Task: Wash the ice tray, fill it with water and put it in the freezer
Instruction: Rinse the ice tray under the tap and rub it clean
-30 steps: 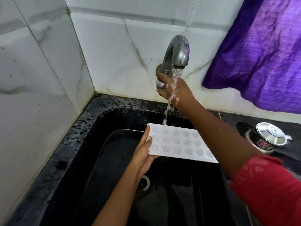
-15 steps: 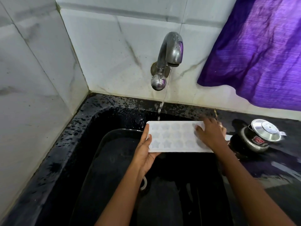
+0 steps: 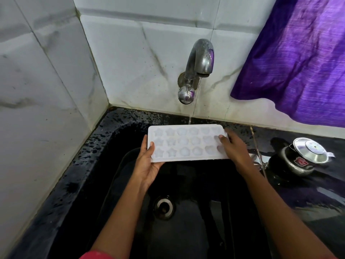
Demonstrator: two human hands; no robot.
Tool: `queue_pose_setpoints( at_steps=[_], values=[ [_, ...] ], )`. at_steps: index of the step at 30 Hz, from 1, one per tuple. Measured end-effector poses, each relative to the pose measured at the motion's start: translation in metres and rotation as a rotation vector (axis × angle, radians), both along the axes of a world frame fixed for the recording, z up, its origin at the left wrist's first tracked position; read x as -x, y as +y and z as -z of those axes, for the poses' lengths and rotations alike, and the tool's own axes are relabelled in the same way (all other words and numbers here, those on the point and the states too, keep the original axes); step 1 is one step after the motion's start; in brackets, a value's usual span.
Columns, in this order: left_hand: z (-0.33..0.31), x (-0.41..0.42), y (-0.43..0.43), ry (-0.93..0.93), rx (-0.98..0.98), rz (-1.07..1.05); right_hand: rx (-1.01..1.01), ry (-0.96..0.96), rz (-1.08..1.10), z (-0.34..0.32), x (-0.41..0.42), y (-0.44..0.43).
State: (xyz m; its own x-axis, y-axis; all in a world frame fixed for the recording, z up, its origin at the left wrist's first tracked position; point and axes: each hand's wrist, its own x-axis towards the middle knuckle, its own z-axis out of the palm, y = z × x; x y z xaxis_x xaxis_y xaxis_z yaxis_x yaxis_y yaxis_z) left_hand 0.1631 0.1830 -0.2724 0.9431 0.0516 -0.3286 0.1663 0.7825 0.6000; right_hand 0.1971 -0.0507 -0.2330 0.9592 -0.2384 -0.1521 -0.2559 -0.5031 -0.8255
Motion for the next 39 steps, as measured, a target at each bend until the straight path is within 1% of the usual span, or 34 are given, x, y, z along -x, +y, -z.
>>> queue_pose_setpoints(
  at_steps=[2,6,11,13,19,25,27,29,35,39],
  values=[
    [-0.003,0.000,0.008,-0.006,-0.033,-0.010,-0.035,-0.004,-0.015,-0.001,-0.003,0.009],
    [-0.007,0.001,0.024,-0.013,-0.029,-0.046,-0.061,-0.015,-0.049,-0.005,-0.007,0.027],
    [-0.005,0.005,0.045,-0.082,-0.041,-0.054,-0.104,-0.047,-0.092,-0.009,-0.003,0.047],
    [-0.002,0.006,0.056,-0.067,-0.058,-0.060,-0.121,-0.049,-0.113,-0.009,-0.001,0.053],
    [0.006,0.011,0.079,0.073,-0.099,-0.040,-0.151,-0.032,-0.165,-0.004,0.007,0.064],
    [0.007,0.014,0.082,0.032,-0.137,-0.071,-0.124,-0.032,-0.205,-0.002,0.008,0.062],
    [0.006,0.014,0.078,0.020,-0.148,-0.075,-0.039,-0.034,-0.227,-0.003,0.004,0.057],
    [0.005,0.014,0.072,0.010,-0.152,-0.073,0.105,-0.072,-0.252,-0.008,-0.005,0.052],
    [-0.001,0.008,0.039,0.053,-0.175,-0.062,0.549,-0.456,-0.350,-0.050,-0.037,0.061],
    [-0.002,0.003,0.011,0.073,-0.154,-0.015,0.833,-0.534,-0.434,-0.068,-0.059,0.080]
  ],
)
